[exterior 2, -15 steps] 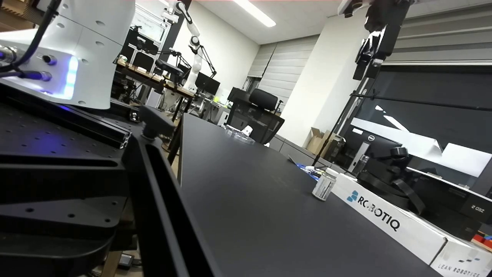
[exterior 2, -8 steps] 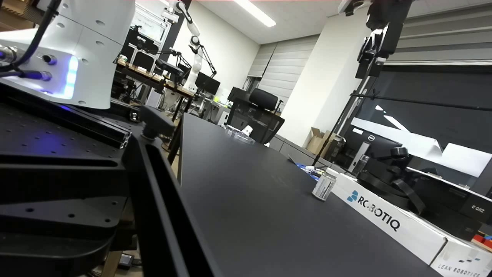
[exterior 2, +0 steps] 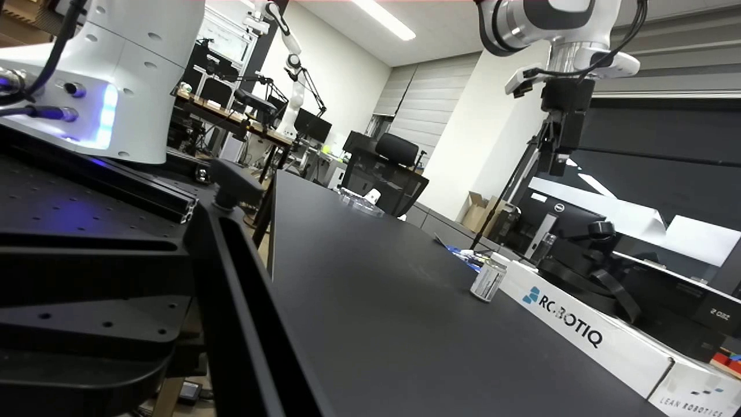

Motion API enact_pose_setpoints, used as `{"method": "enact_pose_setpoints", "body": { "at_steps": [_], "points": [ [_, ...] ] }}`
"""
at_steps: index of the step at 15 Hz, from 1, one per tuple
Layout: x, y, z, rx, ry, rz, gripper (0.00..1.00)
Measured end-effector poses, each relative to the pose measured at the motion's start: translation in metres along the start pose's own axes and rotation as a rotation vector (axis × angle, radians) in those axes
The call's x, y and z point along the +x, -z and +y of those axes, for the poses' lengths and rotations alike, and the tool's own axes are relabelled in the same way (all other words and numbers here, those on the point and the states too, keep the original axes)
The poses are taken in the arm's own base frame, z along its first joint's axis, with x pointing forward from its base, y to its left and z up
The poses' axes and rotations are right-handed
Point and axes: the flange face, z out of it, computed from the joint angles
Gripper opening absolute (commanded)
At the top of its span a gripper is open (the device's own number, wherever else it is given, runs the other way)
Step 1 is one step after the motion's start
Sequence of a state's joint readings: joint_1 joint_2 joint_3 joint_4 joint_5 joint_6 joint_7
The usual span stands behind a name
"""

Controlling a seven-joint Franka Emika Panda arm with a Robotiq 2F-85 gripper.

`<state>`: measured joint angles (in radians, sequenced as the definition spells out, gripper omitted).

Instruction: Move the bottle forward

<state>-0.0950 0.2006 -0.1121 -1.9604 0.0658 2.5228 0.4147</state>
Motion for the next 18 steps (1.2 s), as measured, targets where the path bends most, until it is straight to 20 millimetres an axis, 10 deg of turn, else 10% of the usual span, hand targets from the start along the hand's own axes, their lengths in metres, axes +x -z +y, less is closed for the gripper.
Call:
{"method": "enact_pose_setpoints", "body": {
  "at_steps": [8, 18],
  "points": [
    [0.019, -0.083, -0.066, -0.038, 0.002, 0.0, 1.0],
    [0.005, -0.162, -0.078, -0.103, 0.038, -0.066, 1.0]
  ]
}}
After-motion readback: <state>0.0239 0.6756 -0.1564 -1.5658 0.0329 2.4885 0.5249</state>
